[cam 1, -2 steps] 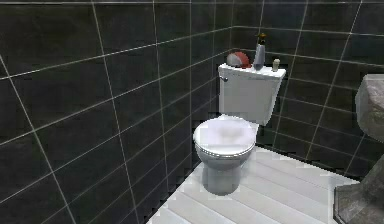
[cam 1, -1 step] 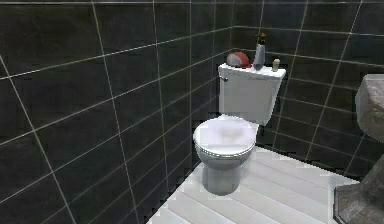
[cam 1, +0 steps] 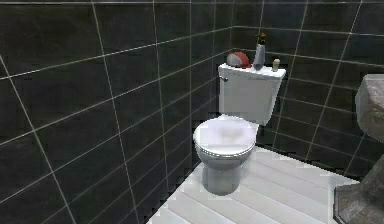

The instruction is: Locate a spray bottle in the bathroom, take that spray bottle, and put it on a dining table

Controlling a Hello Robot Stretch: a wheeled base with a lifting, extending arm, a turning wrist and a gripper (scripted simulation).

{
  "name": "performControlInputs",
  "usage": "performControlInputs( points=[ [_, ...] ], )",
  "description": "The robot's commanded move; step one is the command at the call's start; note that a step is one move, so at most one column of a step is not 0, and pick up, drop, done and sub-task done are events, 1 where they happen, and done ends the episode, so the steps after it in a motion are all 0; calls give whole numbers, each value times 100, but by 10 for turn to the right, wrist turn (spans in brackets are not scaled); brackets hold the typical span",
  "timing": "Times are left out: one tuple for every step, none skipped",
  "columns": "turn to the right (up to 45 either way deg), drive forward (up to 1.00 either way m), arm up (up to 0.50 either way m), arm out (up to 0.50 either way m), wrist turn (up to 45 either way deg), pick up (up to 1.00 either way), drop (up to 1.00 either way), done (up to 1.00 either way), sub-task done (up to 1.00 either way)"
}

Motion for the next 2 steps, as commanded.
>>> performControlInputs(
  points=[
    [0, 0, 0, 0, 300, 0, 0, 0, 0],
    [0, 0, -30, 0, 0, 0, 0, 0, 0]
  ],
)
